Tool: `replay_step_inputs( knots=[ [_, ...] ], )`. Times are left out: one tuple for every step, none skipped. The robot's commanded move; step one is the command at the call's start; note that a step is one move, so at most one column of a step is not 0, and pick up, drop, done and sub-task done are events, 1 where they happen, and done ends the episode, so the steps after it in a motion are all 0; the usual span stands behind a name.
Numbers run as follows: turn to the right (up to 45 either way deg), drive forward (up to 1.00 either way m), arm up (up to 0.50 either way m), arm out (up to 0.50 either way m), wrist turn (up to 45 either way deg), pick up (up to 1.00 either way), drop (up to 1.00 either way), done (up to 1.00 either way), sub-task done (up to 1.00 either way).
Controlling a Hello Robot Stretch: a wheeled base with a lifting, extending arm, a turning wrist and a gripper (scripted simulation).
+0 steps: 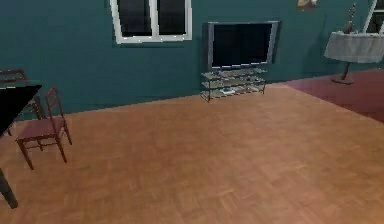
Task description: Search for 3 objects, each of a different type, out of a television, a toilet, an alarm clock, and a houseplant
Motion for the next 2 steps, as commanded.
replay_step_inputs(
  knots=[
    [0.0, 1.0, 0.0, 0.0, 0.0, 0.0, 0.0, 0.0, 0.0],
    [0.0, 1.0, 0.0, 0.0, 0.0, 0.0, 0.0, 0.0, 0.0]
  ],
)
